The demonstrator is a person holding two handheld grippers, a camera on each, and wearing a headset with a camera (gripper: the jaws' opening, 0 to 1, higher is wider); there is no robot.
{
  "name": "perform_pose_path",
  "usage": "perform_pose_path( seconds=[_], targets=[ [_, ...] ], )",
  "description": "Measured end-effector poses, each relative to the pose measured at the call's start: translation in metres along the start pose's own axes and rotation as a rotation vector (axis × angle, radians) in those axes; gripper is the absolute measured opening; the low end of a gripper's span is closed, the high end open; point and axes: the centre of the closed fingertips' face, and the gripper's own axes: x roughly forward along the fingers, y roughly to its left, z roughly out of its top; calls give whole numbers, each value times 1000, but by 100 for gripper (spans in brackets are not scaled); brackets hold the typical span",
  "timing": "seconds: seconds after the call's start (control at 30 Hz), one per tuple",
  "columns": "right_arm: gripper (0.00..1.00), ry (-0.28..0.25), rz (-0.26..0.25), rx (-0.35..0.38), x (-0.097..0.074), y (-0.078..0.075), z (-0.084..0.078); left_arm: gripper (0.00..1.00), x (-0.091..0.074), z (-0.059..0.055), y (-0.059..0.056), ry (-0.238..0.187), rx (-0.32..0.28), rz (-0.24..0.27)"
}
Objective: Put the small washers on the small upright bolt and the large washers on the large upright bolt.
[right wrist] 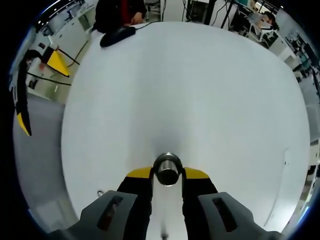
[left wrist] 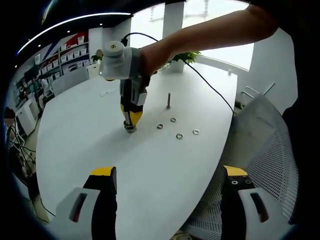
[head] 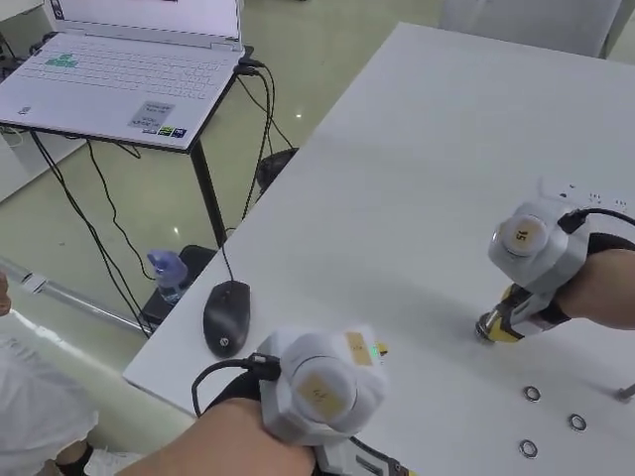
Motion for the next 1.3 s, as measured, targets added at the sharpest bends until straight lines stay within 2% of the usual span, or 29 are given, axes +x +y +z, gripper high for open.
perform_pose_path(
  seconds=[0.7, 1.3],
  targets=[
    [22, 1, -7, 14, 10, -3, -3, 85, 2, 2, -3, 8, 14, -12],
    [24, 8, -1, -3, 8, -1, -7, 84, 3, 6, -5, 8, 15, -18]
  ],
)
